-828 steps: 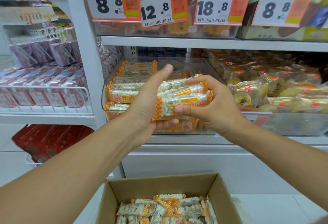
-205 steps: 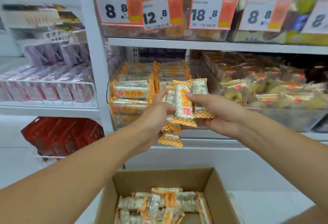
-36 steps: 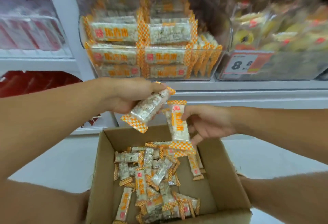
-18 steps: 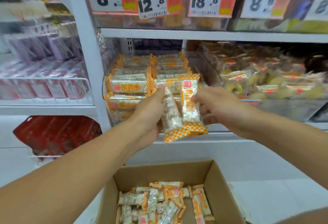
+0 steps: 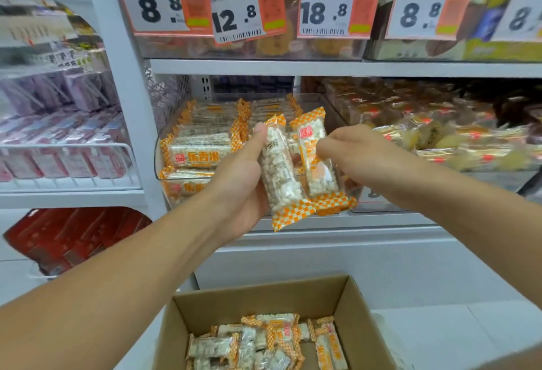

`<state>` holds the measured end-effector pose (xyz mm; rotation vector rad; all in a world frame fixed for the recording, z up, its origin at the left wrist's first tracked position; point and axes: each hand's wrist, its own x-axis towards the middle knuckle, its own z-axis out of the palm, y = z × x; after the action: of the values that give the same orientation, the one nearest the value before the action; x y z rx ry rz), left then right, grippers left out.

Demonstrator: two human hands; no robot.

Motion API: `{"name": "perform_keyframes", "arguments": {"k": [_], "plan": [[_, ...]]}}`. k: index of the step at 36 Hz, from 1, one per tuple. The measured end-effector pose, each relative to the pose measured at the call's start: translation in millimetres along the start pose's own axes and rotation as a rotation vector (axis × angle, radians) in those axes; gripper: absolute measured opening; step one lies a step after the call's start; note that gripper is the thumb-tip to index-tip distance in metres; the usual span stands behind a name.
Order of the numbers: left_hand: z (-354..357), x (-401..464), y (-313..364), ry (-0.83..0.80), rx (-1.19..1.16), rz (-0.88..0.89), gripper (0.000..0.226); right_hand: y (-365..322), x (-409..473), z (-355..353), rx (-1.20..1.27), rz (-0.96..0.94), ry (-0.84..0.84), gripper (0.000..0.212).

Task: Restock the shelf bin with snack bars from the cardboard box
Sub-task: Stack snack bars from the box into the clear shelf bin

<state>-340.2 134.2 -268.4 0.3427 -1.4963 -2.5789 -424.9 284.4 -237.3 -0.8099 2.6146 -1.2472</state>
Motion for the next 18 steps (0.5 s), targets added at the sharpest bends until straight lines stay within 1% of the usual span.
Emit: {"name": "perform_keyframes", "arguments": {"k": [2, 3, 8, 11, 13, 15, 17, 18], "plan": [[3.2, -0.6, 1.6, -0.006, 0.003, 0.005, 0.048, 2.6, -2.3, 1.0, -0.072, -0.035, -0.024, 0.042], [4.8, -0.6, 1.0, -0.006, 0.008, 0.011, 0.048, 4.2, -3.6, 3.3, -0.065, -0.047, -0.032, 0.043], [13.7, -1.2, -1.2, -0.004, -0.023, 0.026, 0.048, 7.6, -6.3, 10.7, 0.093, -0.039, -0.068, 0.033], [13.9, 2.5, -1.6, -0.005, -0.070, 0.031, 0.050, 9.6, -9.4, 14.6, 0.198, -0.058, -0.150, 0.033], [12.5, 5.8, -3.0, -0.007, -0.084, 0.043, 0.050, 9.3, -10.6, 16.2, 0.237, -0.066, -0.161, 0.033], [11.3, 8.4, -4.5, -0.006, -0.084, 0.069, 0.047, 9.0, -15.0, 21.2, 0.316, -0.015, -0.181, 0.045], [12.2, 8.8, -4.5, -0.002, -0.078, 0.090, 0.046, 12.1, -15.7, 24.8, 0.405, 0.027, -0.178, 0.068], [13.0, 8.4, -4.2, -0.002, -0.073, 0.090, 0.046, 10.3, -15.1, 27.7, 0.426, 0.021, -0.196, 0.074]]}}
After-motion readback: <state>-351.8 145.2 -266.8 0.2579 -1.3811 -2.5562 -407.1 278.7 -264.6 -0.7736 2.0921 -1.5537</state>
